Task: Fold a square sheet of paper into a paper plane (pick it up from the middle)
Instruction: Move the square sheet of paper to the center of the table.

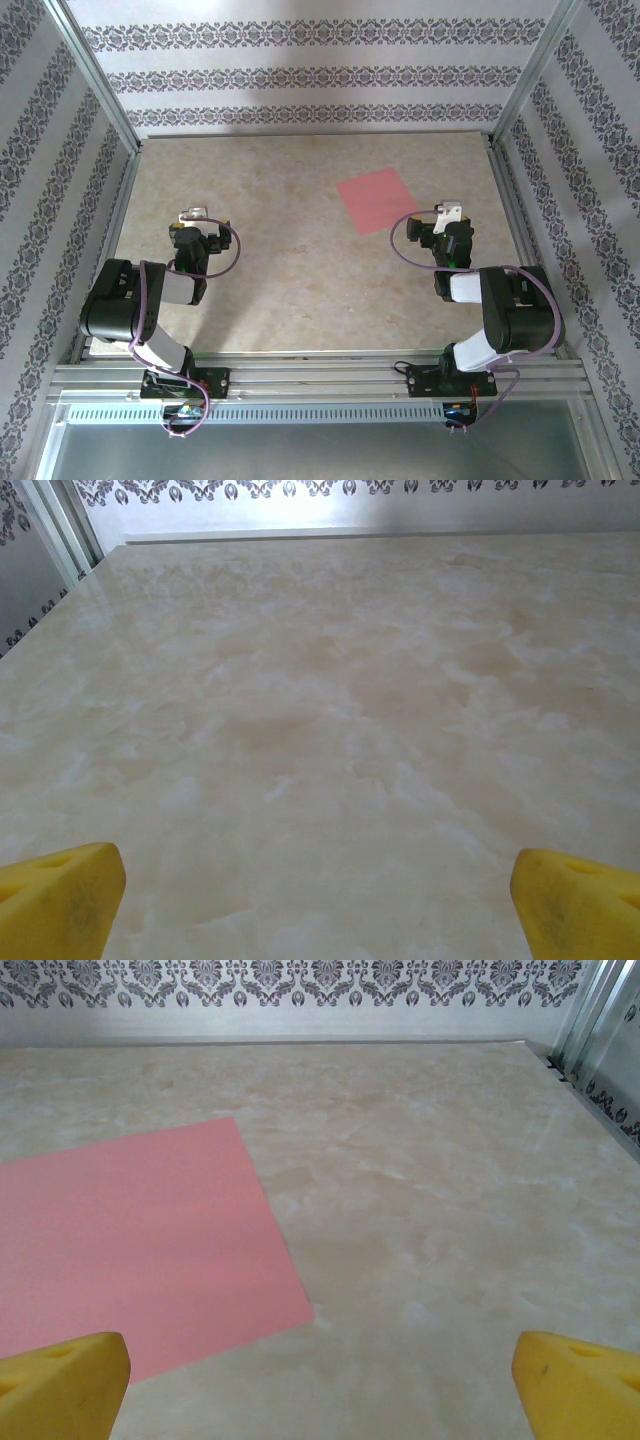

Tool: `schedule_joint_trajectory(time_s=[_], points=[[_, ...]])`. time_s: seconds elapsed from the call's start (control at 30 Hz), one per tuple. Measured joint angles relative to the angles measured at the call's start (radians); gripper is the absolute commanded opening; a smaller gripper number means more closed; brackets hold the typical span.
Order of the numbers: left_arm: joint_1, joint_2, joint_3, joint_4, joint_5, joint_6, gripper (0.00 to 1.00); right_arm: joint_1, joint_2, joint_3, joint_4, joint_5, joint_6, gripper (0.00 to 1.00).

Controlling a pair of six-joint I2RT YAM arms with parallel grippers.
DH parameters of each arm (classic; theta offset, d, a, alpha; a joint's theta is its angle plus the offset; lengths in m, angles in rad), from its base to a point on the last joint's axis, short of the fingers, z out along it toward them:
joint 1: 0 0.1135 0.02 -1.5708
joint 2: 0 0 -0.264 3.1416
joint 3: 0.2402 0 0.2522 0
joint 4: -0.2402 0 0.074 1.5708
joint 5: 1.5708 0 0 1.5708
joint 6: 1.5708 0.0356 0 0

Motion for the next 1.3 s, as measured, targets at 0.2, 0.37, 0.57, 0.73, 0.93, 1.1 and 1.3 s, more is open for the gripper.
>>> schedule_joint_trajectory(time_s=[0.2,0.37,0.57,0.73,0.93,1.1,1.3], points=[[0.0,0.0,0.0,0.001,0.003,0.0,0.99,0.0,0.0,0.0,0.0,0.0,0.0,0.98],[0.0,-0.027,-0.022,0.002,0.014,0.001,0.99,0.014,-0.081,0.0,-0.072,0.013,-0.001,0.98],[0.0,-0.27,0.011,-0.195,-0.024,-0.025,0.99,0.103,-0.296,0.149,-0.381,0.113,0.064,0.98],[0.0,-0.415,0.148,-0.461,-0.039,-0.172,0.99,0.113,-0.325,0.38,-0.665,0.072,0.256,0.98],[0.0,-0.48,0.19,-0.648,0.044,-0.339,0.99,0.114,-0.147,0.53,-0.88,-0.114,0.42,0.98],[0.0,-0.48,0.172,-0.713,0.155,-0.409,0.99,0.122,0.145,0.705,-0.998,-0.226,0.489,0.96],[0.0,-0.437,0.173,-0.755,0.244,-0.433,0.99,0.133,0.43,0.954,-1.098,-0.249,0.549,0.92]])
